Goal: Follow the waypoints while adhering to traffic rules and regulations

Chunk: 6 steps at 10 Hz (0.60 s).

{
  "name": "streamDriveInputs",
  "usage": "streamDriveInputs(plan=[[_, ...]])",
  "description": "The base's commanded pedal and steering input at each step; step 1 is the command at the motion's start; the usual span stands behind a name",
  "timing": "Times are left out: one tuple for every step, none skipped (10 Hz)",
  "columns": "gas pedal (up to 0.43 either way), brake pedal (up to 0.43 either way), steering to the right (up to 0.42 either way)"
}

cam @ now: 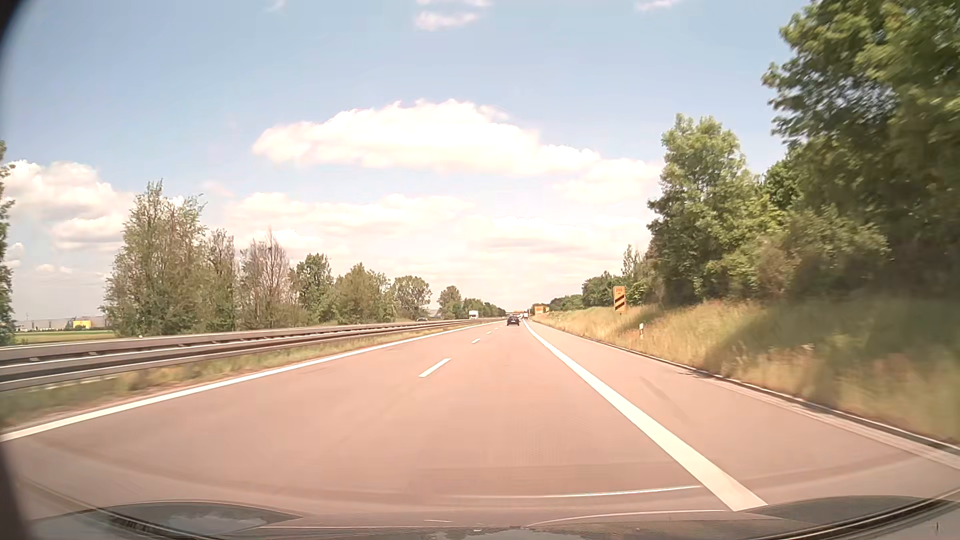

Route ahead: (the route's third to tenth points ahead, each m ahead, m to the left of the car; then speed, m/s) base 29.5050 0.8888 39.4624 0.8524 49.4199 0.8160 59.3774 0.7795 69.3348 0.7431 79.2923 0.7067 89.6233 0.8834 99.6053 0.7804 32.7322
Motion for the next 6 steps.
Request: streamDriveInputs(plan=[[0.339, 0.012, 0.003], [0.339, 0.012, 0.003], [0.339, 0.012, 0.002], [0.339, 0.012, 0.001], [0.339, 0.012, 0.000], [0.331, 0.012, 0.000]])
